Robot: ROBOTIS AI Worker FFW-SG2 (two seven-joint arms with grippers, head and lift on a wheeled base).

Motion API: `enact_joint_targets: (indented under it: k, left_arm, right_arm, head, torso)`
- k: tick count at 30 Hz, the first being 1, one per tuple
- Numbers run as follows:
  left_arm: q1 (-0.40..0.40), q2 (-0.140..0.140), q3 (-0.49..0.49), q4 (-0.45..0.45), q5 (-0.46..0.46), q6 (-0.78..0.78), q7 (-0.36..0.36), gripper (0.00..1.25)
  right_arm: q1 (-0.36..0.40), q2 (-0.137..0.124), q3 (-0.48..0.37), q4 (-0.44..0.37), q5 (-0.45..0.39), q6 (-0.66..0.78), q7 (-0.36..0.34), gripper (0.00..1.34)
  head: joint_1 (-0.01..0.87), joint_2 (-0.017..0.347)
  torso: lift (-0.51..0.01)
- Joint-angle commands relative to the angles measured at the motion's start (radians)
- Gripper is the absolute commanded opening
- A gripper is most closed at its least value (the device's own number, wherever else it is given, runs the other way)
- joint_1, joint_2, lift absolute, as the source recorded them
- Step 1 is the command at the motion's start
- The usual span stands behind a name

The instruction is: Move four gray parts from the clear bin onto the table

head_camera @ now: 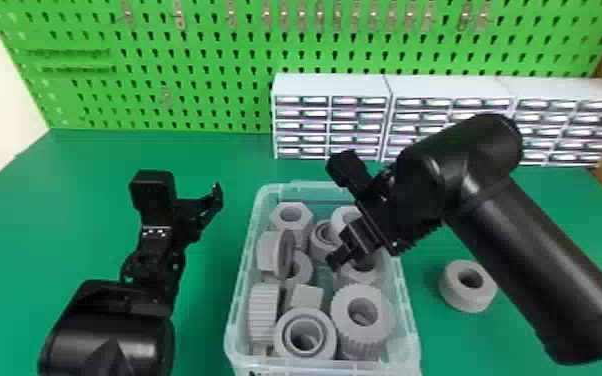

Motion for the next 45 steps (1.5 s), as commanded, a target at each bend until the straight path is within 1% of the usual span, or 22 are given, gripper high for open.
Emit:
enact_joint_targets:
  k: [1,27,45]
  left_arm:
    - [0.0,0.0,0.0,0.0,0.0,0.0,0.0,1.07]
    - [-0.002,0.002,0.0,0.0,0.006,0.0,0.0,1.07]
    - [-0.003,0.0,0.0,0.0,0.008,0.0,0.0,1.07]
  right_arm:
    - [0.001,0.0,0.003,0.007,-0.004,-0.003,0.0,0.81]
    - [0.008,0.0,0.022,0.058,-0.022,-0.03,0.0,0.81]
    - [0.008,-0.002,0.023,0.073,-0.024,-0.033,0.0,0.8]
  head:
    - [0.693,0.072]
    - [0.693,0.072]
    - [0.693,0.072]
  torso:
    - [-0.052]
    - [-0.052]
    - [-0.052]
